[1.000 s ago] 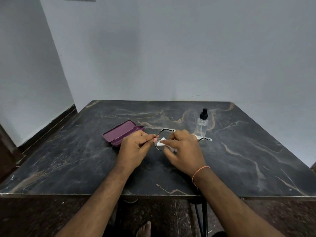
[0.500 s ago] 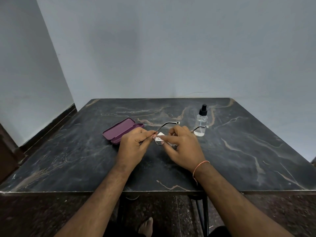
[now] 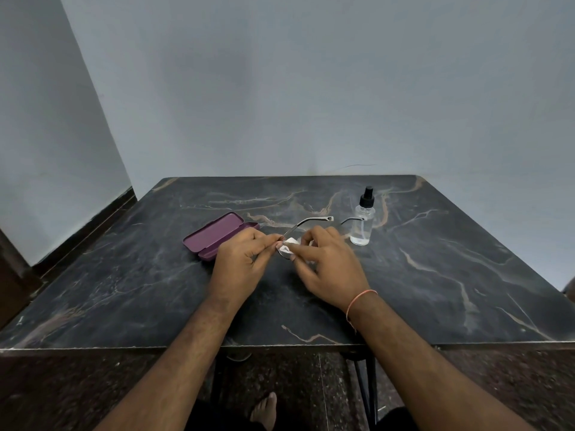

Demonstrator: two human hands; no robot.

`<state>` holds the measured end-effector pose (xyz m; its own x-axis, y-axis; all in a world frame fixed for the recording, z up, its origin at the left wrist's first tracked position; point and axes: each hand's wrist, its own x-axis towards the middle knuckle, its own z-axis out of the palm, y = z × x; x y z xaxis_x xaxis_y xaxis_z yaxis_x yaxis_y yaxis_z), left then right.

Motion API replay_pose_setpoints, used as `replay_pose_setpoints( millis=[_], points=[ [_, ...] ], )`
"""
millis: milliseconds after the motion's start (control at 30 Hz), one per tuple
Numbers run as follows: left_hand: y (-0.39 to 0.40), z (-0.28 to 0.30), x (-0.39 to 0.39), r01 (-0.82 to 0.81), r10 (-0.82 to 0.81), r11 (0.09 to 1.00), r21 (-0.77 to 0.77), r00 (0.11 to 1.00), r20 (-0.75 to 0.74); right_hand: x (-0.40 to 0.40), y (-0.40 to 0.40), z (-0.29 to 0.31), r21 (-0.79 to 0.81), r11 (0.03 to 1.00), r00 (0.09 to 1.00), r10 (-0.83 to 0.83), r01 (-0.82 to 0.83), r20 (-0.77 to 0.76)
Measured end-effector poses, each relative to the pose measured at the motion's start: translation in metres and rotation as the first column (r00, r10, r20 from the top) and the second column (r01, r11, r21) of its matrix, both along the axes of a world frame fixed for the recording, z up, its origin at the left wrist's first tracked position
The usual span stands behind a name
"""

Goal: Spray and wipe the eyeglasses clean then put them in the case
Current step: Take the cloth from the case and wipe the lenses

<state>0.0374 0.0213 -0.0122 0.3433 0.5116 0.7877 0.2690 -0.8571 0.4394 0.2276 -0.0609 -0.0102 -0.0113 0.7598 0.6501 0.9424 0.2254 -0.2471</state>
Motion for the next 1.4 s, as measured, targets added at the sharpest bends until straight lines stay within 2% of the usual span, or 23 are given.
replay_pose_setpoints(
  millis=[167,300,500,600,667,733,800,933,1000,1133,1200,1300,1400],
  points=[
    [-0.0008,-0.0006,0.0005,-0.007,0.007,1.000,0.003,1.000,-0.001,-0.0015,-0.0034,0.0024,0.026,0.997,0.998,-0.066,0.066,-0.025],
    [-0.0004,-0.0012,0.0018,0.031,-0.030,0.999,0.015,0.998,-0.058,-0.0018,0.0022,-0.0007,-0.060,0.997,0.998,-0.052,0.054,0.026],
    [0.0016,-0.0037,0.0011,0.037,-0.036,0.999,0.018,0.997,-0.062,0.0020,0.0022,0.0026,-0.097,0.982,0.977,0.147,-0.163,-0.152],
    [0.0031,-0.0036,0.0015,0.014,-0.013,1.000,0.006,1.000,-0.027,0.0033,-0.0013,0.0018,-0.043,0.992,0.966,0.101,-0.115,-0.239],
    [0.0031,-0.0039,0.0021,0.013,-0.013,1.000,0.006,1.000,-0.024,0.0037,-0.0012,0.0012,-0.035,0.999,0.979,0.016,-0.024,-0.205],
    [0.0032,-0.0040,0.0021,0.022,-0.021,1.000,0.017,0.999,-0.046,0.0022,0.0008,0.0010,-0.072,0.997,0.993,-0.047,0.039,-0.105],
    [0.0032,-0.0042,0.0020,0.022,-0.020,0.999,0.030,0.998,-0.061,0.0007,0.0027,0.0010,-0.109,0.994,0.998,-0.008,0.001,-0.061],
    [0.0035,-0.0040,0.0021,0.002,-0.001,1.000,0.028,0.999,-0.052,0.0016,-0.0002,0.0022,-0.072,0.984,0.975,0.148,-0.162,-0.166],
    [0.0028,-0.0038,0.0025,0.000,0.001,1.000,0.022,0.999,-0.051,0.0028,-0.0015,0.0014,-0.051,0.992,0.976,0.101,-0.113,-0.195],
    [0.0018,-0.0035,0.0022,0.011,-0.010,1.000,0.018,0.998,-0.063,0.0021,0.0029,-0.0006,-0.097,0.995,0.996,-0.028,0.019,-0.087],
    [0.0025,-0.0040,0.0014,0.018,-0.016,1.000,0.020,0.997,-0.073,0.0018,0.0036,-0.0006,-0.112,0.992,0.995,0.047,-0.056,-0.087],
    [0.0037,-0.0041,0.0012,0.016,-0.015,1.000,0.012,0.997,-0.075,0.0033,0.0014,0.0011,-0.094,0.981,0.972,0.154,-0.173,-0.180],
    [0.0026,-0.0035,0.0020,-0.011,0.011,1.000,0.004,0.998,-0.066,0.0044,-0.0010,0.0006,-0.048,0.988,0.965,0.132,-0.147,-0.227]
  ],
)
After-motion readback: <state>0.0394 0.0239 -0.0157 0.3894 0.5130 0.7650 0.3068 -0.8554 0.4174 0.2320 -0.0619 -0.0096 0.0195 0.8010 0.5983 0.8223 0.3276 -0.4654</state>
